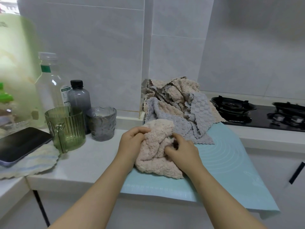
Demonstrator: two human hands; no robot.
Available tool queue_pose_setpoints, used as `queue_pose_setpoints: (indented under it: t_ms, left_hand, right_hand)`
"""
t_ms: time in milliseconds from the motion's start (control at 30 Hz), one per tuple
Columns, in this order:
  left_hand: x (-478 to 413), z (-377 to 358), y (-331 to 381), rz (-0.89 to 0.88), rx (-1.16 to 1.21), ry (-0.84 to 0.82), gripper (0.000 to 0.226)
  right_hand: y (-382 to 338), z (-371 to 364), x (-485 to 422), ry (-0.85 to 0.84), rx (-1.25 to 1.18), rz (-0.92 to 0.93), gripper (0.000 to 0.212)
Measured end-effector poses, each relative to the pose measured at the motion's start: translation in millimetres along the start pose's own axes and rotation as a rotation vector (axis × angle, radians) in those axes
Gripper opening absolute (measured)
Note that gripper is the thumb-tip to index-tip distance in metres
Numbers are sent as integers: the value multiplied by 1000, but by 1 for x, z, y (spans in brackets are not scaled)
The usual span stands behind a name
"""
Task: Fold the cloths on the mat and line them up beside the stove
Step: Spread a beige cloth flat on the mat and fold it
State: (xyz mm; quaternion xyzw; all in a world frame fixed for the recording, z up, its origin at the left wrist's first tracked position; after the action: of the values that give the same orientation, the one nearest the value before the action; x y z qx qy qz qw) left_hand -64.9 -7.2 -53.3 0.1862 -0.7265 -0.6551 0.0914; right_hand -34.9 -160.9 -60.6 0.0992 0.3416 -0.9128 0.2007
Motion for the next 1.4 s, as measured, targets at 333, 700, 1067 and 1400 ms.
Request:
queue_pose_setpoints:
  t_ms: [333, 700, 1067, 1400]
  left_hand:
    - [-6, 4, -10, 19, -203, 143, 15]
    - [-10, 6, -7, 110, 200, 178, 25]
    - [-3, 12, 5, 285, 558, 25, 30]
    - [-13, -2, 2, 103, -603, -296, 63]
  right_hand:
    - [5, 13, 5, 261, -477, -15, 15]
    - [17, 24, 10, 798, -270, -33, 30]
    - [-9, 38, 27, -31, -1203, -215, 54]
    - [7, 24, 21, -175, 313, -182, 40]
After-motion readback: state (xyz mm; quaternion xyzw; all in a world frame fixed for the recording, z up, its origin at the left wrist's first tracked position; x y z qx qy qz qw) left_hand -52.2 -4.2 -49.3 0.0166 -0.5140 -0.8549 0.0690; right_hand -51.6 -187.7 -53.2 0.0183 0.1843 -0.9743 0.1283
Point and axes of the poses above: each hand's wrist, its own x-axis away from the middle knuckle, its own z-axis out of the back of the hand, y = z × x, the point moved 2 cm from there along -x, towards the middle knuckle, and after that the axes turned 6 degrees about z, right-handed, at the moved point
